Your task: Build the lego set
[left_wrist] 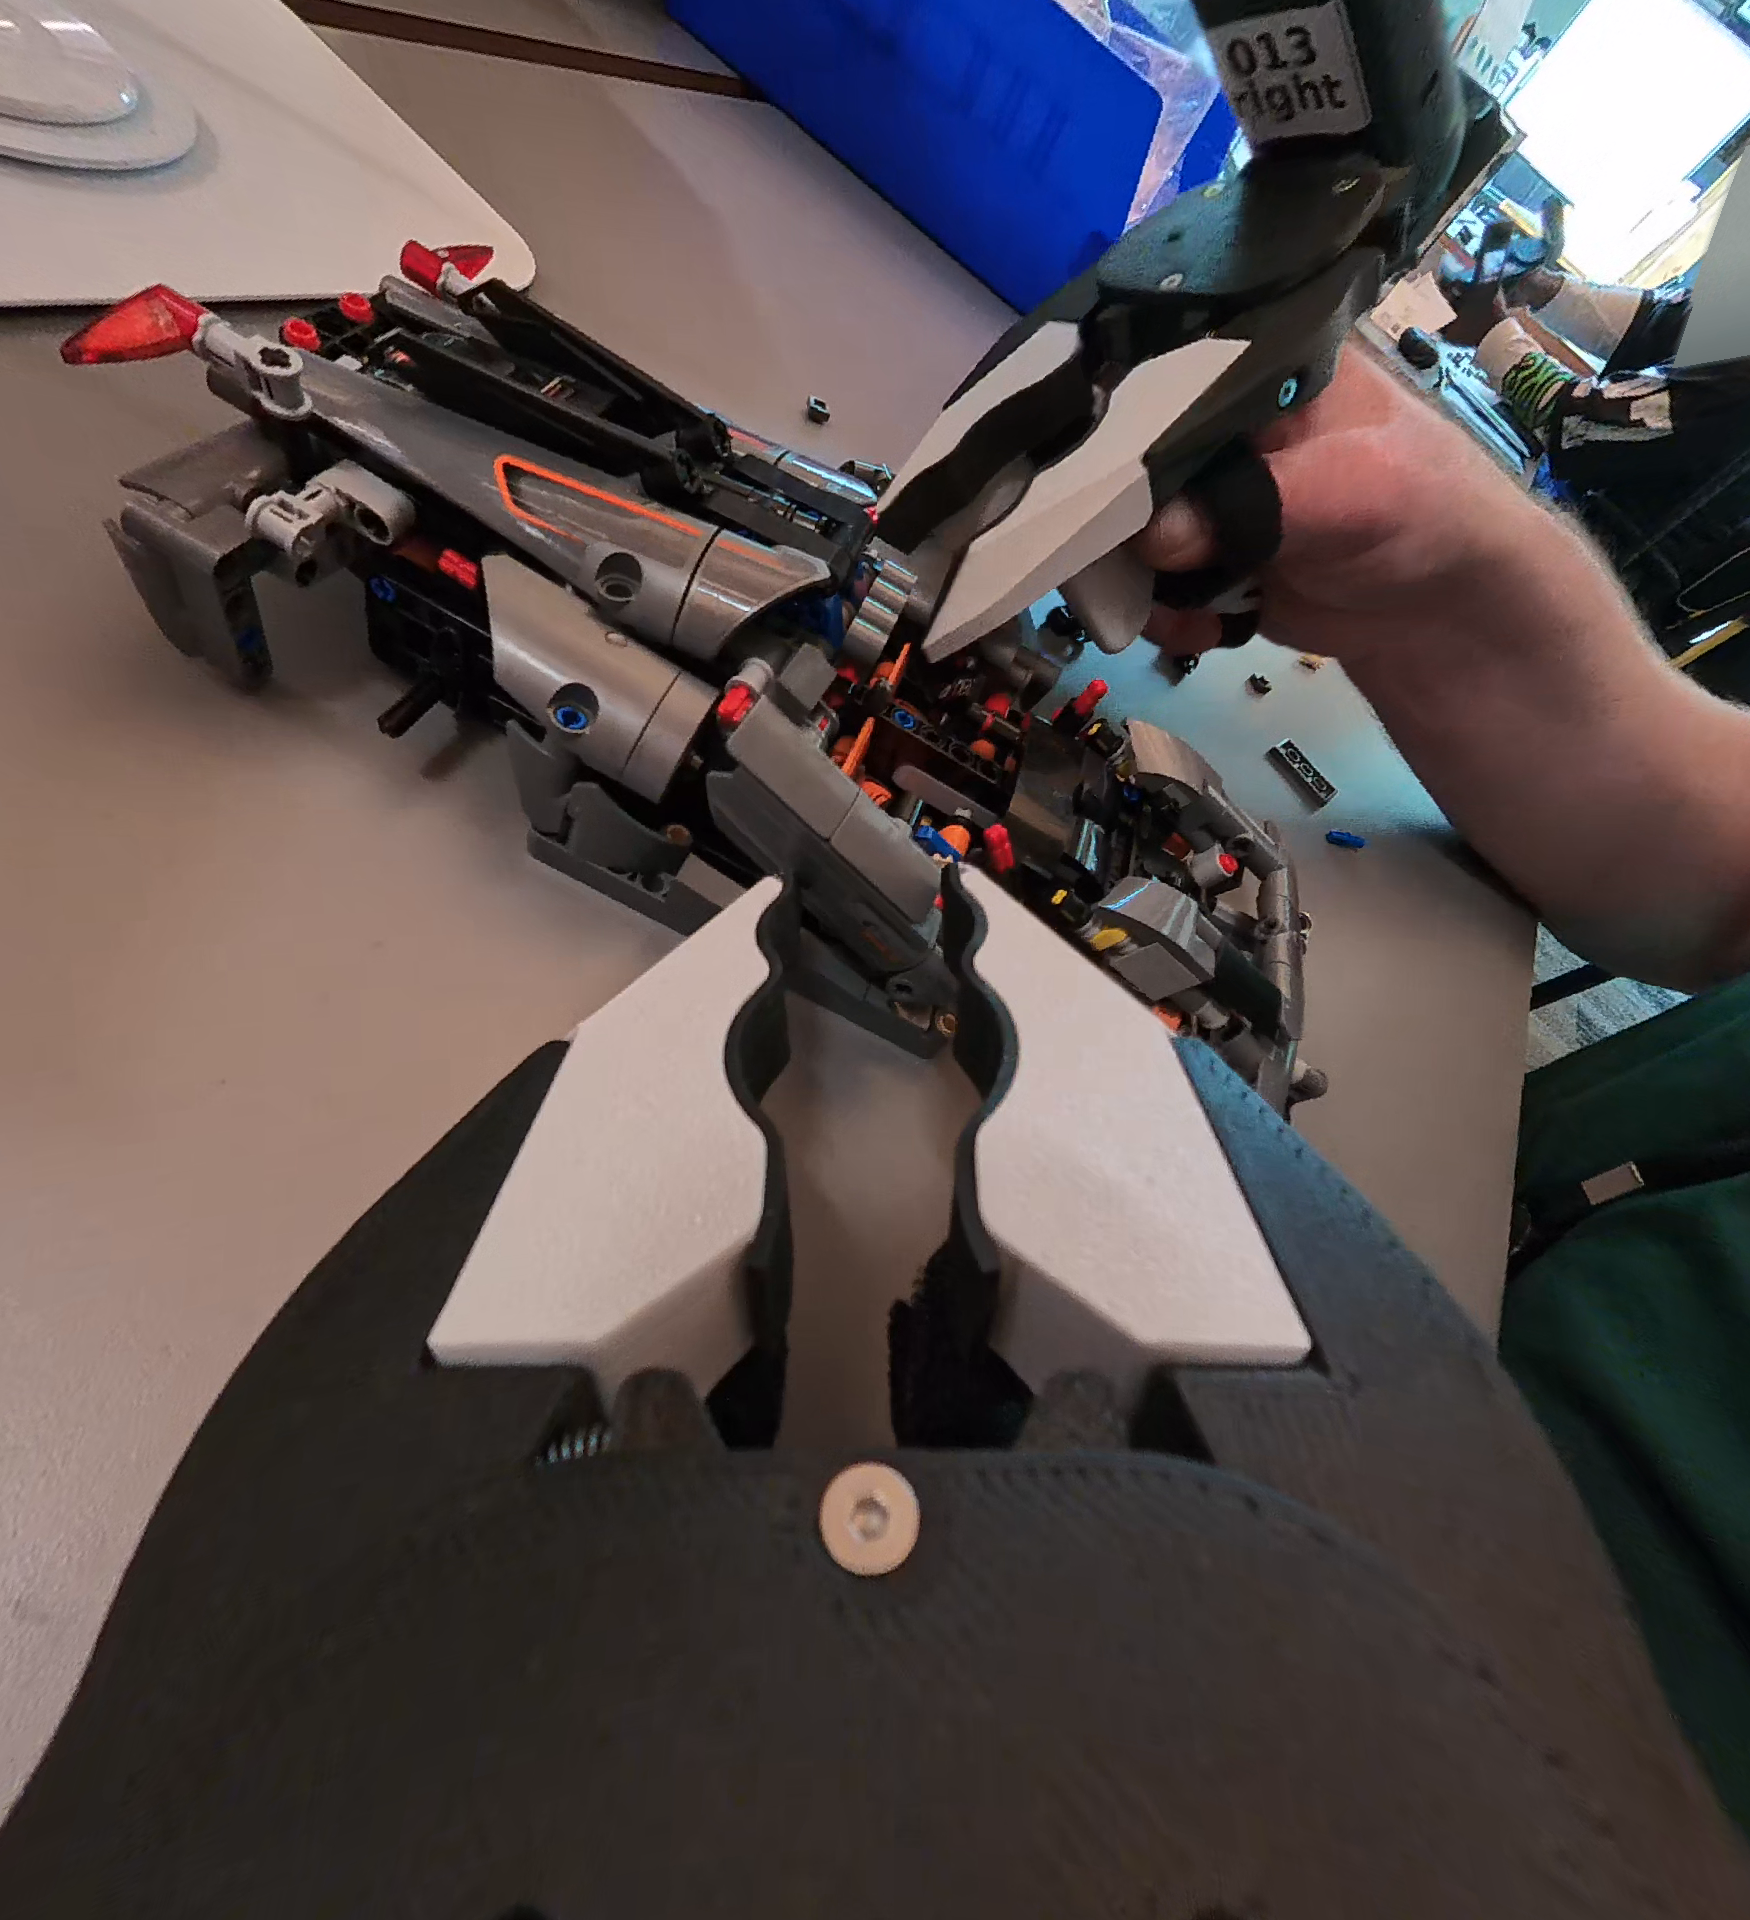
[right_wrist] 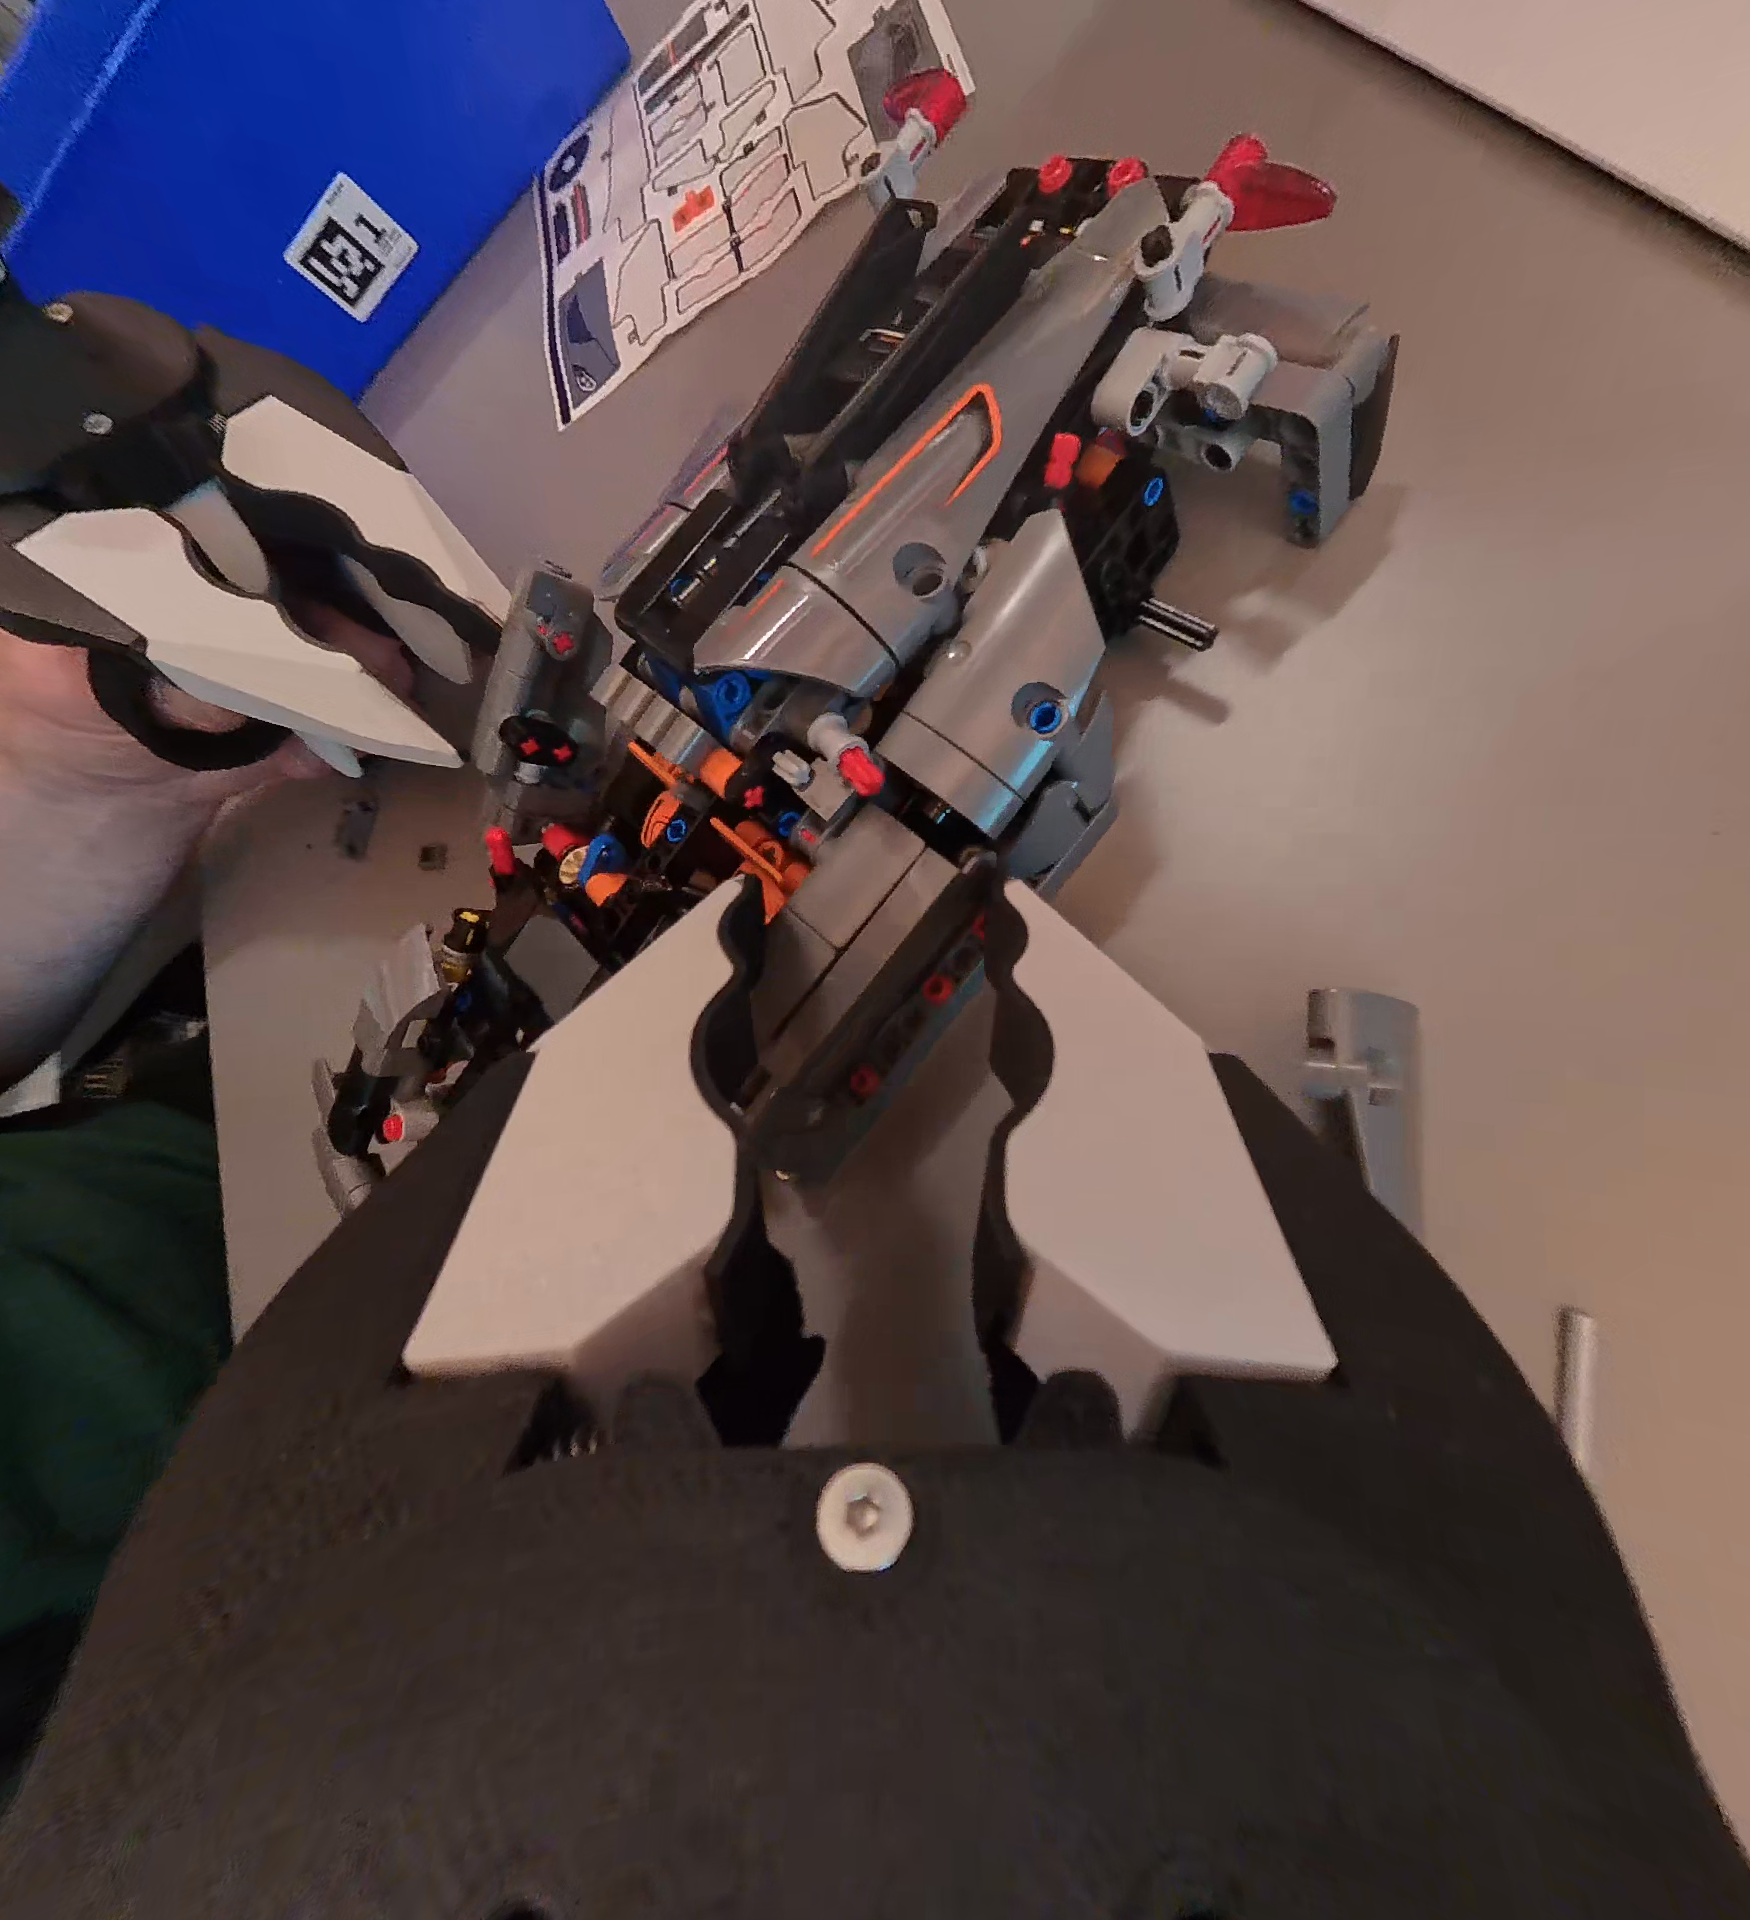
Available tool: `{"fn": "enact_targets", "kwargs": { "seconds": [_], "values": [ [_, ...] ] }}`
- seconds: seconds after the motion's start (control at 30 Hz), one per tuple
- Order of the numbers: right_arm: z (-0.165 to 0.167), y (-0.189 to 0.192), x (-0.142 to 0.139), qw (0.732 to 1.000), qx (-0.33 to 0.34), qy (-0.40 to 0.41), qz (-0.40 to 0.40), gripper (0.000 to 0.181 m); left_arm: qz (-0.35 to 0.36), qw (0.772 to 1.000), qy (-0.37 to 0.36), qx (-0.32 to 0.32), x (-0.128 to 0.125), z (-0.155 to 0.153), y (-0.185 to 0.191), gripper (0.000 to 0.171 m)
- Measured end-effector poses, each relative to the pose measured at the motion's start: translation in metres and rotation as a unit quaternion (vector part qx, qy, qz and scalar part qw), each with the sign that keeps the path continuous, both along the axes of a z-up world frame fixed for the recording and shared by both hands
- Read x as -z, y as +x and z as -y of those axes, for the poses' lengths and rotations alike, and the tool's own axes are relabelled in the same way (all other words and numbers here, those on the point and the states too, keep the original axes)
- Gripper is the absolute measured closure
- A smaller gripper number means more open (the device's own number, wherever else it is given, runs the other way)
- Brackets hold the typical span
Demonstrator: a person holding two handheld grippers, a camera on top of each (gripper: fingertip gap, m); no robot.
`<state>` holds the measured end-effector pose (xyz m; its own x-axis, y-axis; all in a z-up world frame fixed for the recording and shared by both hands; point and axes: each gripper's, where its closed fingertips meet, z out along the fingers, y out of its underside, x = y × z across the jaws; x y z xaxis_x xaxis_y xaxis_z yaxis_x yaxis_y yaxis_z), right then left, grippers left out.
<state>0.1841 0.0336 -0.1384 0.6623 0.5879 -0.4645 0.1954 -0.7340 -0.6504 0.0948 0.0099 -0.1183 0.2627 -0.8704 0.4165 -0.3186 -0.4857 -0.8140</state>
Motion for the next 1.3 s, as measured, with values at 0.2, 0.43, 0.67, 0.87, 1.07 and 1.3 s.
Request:
{"fn": "enact_targets", "kwargs": {
  "seconds": [0.2, 0.43, 0.67, 0.87, 1.07, 1.3],
  "values": [
    [0.0, 0.002, -0.003, 0.999, 0.012, 0.017, 0.032, 0.145, -0.003, 1.0, 0.007, 0.0, 0.0, 0.001, 0.0, 0.148],
    [0.0, 0.006, -0.005, 0.999, 0.04, 0.023, 0.029, 0.149, 0.009, 0.999, 0.031, -0.012, -0.007, -0.005, 0.001, 0.149],
    [0.0, 0.007, -0.005, 0.998, 0.061, 0.018, 0.001, 0.15, -0.017, 0.993, 0.103, -0.055, -0.022, -0.022, -0.002, 0.133],
    [0.0, 0.006, -0.005, 0.998, 0.058, 0.015, -0.002, 0.15, -0.135, 0.953, 0.27, 0.02, -0.043, -0.02, 0.03, 0.13],
    [0.001, 0.007, -0.005, 0.998, 0.058, 0.018, -0.004, 0.15, -0.236, 0.91, 0.332, 0.07, -0.01, -0.028, 0.054, 0.126],
    [0.001, 0.008, -0.004, 0.998, 0.056, 0.016, -0.017, 0.15, -0.243, 0.903, 0.35, 0.053, -0.009, -0.033, 0.057, 0.131]
  ]
}}
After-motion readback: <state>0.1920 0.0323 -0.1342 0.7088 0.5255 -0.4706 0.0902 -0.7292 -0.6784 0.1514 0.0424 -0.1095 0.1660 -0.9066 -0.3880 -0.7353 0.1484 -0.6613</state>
